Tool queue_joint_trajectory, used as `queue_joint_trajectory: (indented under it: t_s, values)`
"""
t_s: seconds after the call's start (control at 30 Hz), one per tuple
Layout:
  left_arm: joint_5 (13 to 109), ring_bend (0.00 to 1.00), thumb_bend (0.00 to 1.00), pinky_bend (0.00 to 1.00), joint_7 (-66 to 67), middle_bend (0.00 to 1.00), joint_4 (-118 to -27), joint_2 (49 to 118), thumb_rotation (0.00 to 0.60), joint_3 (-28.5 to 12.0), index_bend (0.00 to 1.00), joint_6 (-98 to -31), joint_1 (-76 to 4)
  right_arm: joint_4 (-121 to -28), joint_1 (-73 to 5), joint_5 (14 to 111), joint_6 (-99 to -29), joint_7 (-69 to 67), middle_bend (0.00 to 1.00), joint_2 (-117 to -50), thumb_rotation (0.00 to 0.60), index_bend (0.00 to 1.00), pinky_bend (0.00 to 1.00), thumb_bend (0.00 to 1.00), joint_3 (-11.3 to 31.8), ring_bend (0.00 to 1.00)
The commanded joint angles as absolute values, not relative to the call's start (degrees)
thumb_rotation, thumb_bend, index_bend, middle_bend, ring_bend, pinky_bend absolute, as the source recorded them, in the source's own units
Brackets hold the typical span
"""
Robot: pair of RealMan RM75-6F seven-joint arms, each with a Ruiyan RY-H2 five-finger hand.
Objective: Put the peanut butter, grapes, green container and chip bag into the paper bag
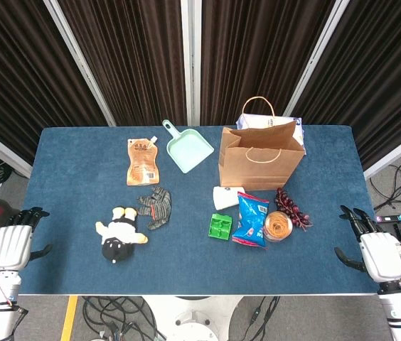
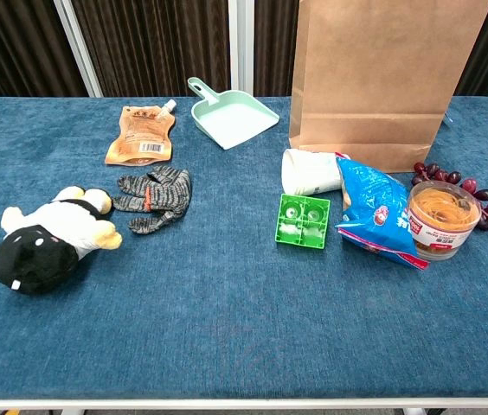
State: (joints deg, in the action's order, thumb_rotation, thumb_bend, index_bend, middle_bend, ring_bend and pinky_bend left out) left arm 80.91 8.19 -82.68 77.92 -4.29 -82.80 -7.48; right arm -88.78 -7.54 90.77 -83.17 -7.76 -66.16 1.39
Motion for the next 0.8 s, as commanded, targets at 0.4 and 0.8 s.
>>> queue_joint_trajectory:
  t_s: [0.4,0.8]
  values:
    - [80.57,0.26,0.08,0.28,8.32,0.34,-83.39,77.84,0.600,-3.71,0.35,-83.13,-6.64,-89.42,-8.94,92.11,-80.65,-7.06,0.25,-65.99,0.600,0.02,0.26,0.11,0.47,0.09]
    - [79.40,0.26,0.08,0.28,7.13,0.34,-83.08,77.84,0.600,-3.34,0.35,-82.83,-5.65,-91.43,-22.01,85.40,-59.26,7.59,0.22,-69.79,0.600,0.02,0.26,0.06,3.95,0.10]
